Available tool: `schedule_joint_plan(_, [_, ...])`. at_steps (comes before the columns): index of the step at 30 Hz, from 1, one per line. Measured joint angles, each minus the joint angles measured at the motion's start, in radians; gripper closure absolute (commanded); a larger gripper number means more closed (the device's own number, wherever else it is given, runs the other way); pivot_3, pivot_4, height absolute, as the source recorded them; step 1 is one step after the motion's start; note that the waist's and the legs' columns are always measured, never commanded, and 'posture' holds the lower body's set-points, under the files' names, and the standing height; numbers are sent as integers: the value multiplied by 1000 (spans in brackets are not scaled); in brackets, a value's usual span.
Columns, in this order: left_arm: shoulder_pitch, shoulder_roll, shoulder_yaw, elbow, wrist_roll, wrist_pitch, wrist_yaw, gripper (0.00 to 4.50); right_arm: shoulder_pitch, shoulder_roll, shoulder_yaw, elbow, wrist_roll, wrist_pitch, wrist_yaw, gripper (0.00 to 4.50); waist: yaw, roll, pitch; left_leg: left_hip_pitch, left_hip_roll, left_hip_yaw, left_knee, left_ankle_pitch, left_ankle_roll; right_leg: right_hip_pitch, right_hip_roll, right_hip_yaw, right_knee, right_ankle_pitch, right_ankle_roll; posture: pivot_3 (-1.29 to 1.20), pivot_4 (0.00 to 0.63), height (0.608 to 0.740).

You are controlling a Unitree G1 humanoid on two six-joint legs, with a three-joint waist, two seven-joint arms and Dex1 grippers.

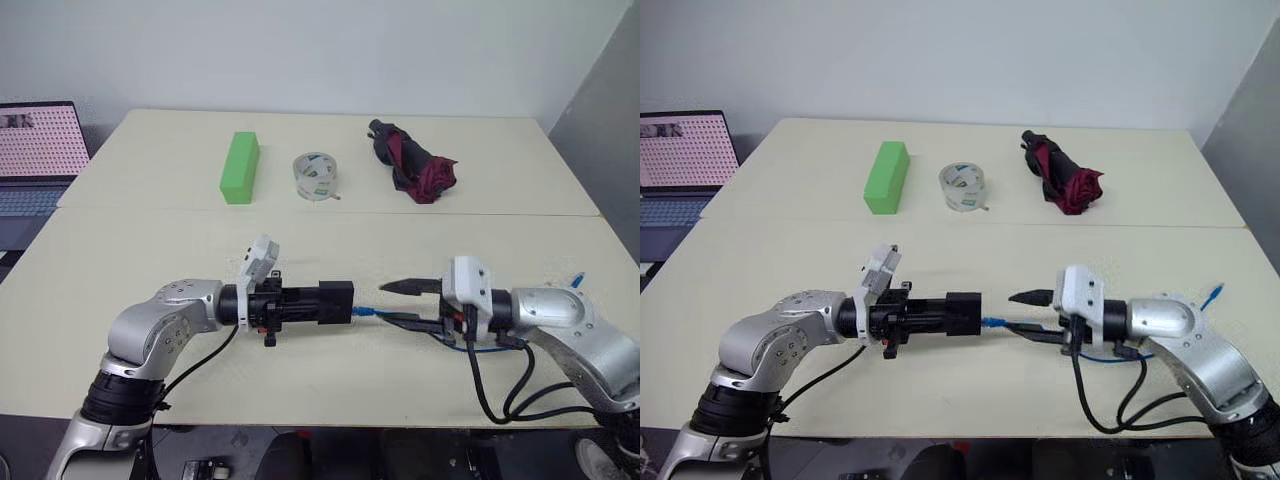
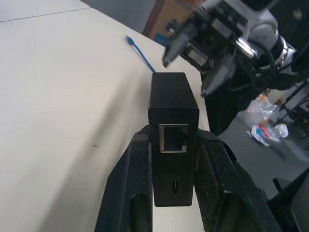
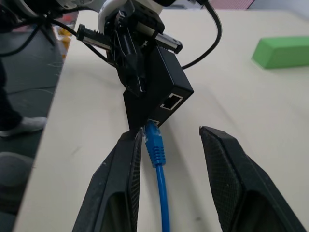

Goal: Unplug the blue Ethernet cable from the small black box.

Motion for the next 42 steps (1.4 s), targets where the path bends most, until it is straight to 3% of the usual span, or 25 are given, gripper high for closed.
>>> schedule_joint_plan(3, [-2,3,-1,0,5,-14,-8,3715,-31,37,0,1,68,112,-14,2523,1,0,0,0,0,0,0,0,0,0,0,0,0,0,0,0,150,740])
schedule_joint_plan(10, [-4,3,-1,-3,6,-20,-20,3715,-62,98,18,21,70,225,-20,2523,-1,0,0,0,0,0,0,0,0,-1,0,0,0,0,0,0,150,740])
schedule_joint_plan(26, [-2,2,-1,-3,6,-40,-20,3715,-74,128,38,58,29,260,43,2523,-1,0,0,0,0,0,0,0,0,-1,0,0,0,0,0,0,150,740])
schedule_joint_plan(29, [1,2,-1,-4,6,-40,-20,3715,-77,133,38,60,29,269,48,2984,-1,0,0,0,0,0,0,0,0,-1,0,0,0,0,0,0,150,740])
schedule_joint_plan(35, [4,3,-1,-7,10,-42,-22,3716,-91,134,37,76,22,279,55,4409,-2,0,0,0,0,0,0,0,0,-1,0,0,0,0,0,0,150,740])
schedule_joint_plan(42, [15,3,-1,-24,20,-44,-24,3716,-97,134,38,83,19,291,79,4408,-1,0,0,0,0,0,0,0,0,-1,0,0,0,0,0,0,150,740])
